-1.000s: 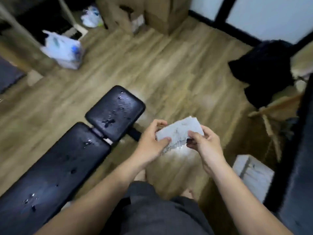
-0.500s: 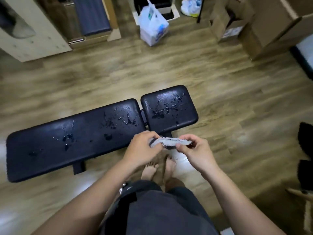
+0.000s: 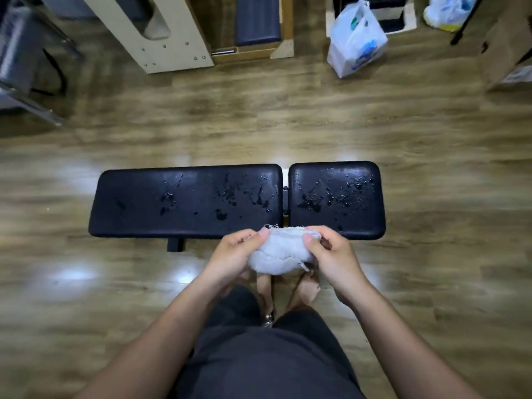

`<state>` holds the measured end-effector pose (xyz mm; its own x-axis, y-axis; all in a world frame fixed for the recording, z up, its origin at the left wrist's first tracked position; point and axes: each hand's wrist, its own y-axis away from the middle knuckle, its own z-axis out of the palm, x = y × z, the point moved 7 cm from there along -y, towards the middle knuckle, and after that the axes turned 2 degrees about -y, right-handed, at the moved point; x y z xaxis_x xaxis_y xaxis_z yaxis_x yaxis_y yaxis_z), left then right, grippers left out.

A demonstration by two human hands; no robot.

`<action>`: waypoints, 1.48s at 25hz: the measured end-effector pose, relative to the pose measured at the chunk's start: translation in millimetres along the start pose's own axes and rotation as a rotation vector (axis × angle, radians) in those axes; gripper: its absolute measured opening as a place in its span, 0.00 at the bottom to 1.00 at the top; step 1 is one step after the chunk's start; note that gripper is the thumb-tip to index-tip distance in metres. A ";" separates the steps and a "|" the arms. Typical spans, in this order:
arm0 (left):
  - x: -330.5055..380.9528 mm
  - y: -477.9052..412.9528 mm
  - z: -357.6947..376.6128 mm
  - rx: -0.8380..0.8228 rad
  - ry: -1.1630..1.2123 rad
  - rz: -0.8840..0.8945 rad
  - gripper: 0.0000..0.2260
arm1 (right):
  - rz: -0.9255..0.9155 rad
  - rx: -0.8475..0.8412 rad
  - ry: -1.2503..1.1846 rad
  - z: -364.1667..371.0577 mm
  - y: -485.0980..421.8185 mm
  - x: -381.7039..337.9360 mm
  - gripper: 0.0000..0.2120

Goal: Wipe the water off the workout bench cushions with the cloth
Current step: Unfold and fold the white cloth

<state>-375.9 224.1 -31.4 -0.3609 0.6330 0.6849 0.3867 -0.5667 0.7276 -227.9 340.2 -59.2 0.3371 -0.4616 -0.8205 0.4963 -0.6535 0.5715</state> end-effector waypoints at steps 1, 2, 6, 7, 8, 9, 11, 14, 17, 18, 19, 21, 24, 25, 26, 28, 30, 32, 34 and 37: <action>-1.6 4.7 -6.4 0.011 0.090 -0.024 0.18 | 0.011 -0.001 -0.005 6.4 -3.0 -0.1 0.08; -2.6 11.0 -14.0 0.028 0.162 -0.031 0.21 | 0.016 -0.001 0.008 13.7 -5.9 -2.1 0.07; 2.6 38.1 -53.6 0.151 0.313 0.014 0.16 | 0.008 -0.079 0.025 53.6 -10.5 -32.7 0.05; 3.1 45.7 -69.2 0.208 0.345 0.030 0.13 | 0.010 -0.130 0.028 69.3 -9.9 -41.8 0.05; 2.9 53.2 -85.6 0.262 0.386 0.044 0.11 | 0.009 -0.178 0.021 86.2 -9.9 -49.6 0.05; 1.7 60.8 -101.8 0.304 0.428 0.057 0.10 | 0.004 -0.220 0.006 104.2 -9.3 -58.5 0.05; 0.5 72.8 -128.3 0.346 0.496 0.067 0.09 | -0.002 -0.260 -0.032 135.7 -8.8 -71.1 0.06; -2.1 78.9 -161.4 0.369 0.575 0.079 0.05 | 0.067 -0.316 -0.069 178.0 -14.4 -66.5 0.19; -14.6 59.5 -190.9 0.325 0.574 0.027 0.10 | 0.028 -0.492 0.265 235.5 -10.7 -48.1 0.29; -17.0 49.1 -199.5 0.290 0.568 0.003 0.13 | -0.006 -0.528 0.391 255.7 -8.6 -42.6 0.30; -19.4 37.3 -210.3 0.256 0.564 -0.021 0.17 | -0.038 -0.537 0.486 275.5 -7.1 -40.3 0.29; -25.7 12.8 -232.0 0.186 0.578 -0.049 0.19 | -0.116 -0.459 0.611 301.7 -11.1 -38.8 0.27; -41.4 -23.4 -282.7 0.024 0.593 -0.126 0.18 | -0.198 -0.203 0.629 337.7 -26.0 -32.8 0.17; -45.9 -32.6 -300.7 -0.003 0.520 -0.143 0.17 | -0.201 -0.156 0.637 351.3 -26.7 -32.2 0.13; -48.9 -38.3 -318.9 -0.006 0.429 -0.140 0.15 | -0.199 -0.135 0.663 368.2 -26.8 -32.4 0.11; -51.2 -38.4 -349.7 0.029 0.262 -0.128 0.11 | -0.179 -0.133 0.725 396.8 -24.9 -28.7 0.12; -51.1 -36.3 -370.8 0.003 0.196 -0.082 0.09 | -0.190 -0.151 0.737 421.2 -18.0 -37.1 0.13; -49.4 -34.9 -391.0 -0.077 0.176 -0.061 0.08 | -0.215 -0.139 0.729 439.3 -17.3 -41.8 0.12; -48.8 -33.5 -401.7 -0.116 0.142 -0.034 0.08 | -0.234 -0.110 0.736 444.1 -19.3 -41.2 0.12; -42.1 -28.7 -415.7 -0.022 0.113 0.025 0.07 | -0.178 -0.133 0.732 442.6 -24.2 -30.9 0.09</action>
<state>-724.6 -5.5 -64.4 -0.4449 0.5559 0.7022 0.3787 -0.5937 0.7100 -604.4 104.8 -43.8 0.6643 0.1893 -0.7231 0.6691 -0.5819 0.4624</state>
